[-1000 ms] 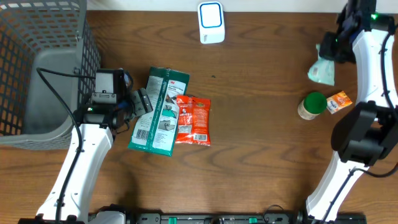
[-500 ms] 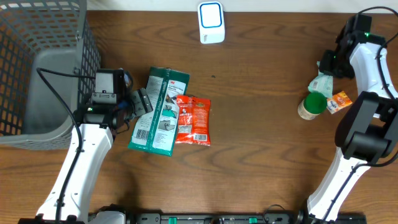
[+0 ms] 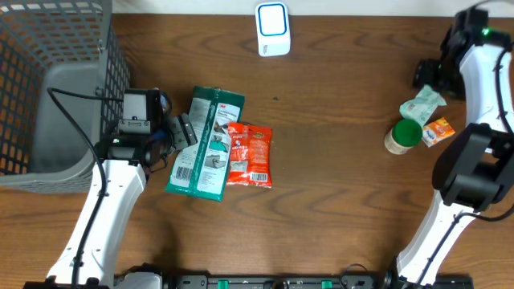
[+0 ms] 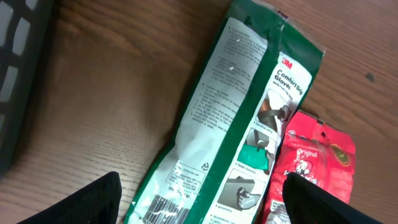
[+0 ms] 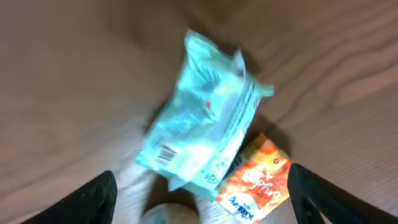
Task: Scan the item barcode
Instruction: 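Carry the wipes pack right and release it beside the jar, then move the right gripper to the red snack bag and grasp it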
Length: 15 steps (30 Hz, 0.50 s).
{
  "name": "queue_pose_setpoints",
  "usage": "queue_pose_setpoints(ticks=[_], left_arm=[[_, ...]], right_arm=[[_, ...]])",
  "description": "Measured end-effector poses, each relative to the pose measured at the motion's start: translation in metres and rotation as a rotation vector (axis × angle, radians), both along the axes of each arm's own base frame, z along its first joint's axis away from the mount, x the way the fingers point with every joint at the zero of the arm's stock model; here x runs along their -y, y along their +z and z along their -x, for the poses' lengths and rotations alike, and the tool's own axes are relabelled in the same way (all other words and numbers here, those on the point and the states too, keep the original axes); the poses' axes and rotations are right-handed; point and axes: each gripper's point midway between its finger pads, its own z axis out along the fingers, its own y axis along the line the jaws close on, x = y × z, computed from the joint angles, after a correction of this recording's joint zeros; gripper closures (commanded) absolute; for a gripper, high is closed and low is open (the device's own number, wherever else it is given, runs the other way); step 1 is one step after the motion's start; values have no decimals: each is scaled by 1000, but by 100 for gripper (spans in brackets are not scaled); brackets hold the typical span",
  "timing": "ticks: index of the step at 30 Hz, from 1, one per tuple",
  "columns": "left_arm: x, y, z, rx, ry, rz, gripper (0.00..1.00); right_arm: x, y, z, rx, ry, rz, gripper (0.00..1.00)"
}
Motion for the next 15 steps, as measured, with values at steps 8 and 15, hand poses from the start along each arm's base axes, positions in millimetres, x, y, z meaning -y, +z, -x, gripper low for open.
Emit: queue_pose_setpoints(ticks=[8, 15], left_arm=[[0, 0, 0, 0, 0, 0, 17], [0, 0, 0, 1, 5, 4, 17]], right_arm=[[-129, 59, -5, 96, 322, -289, 14], [-247, 61, 16, 58, 566, -483, 12]])
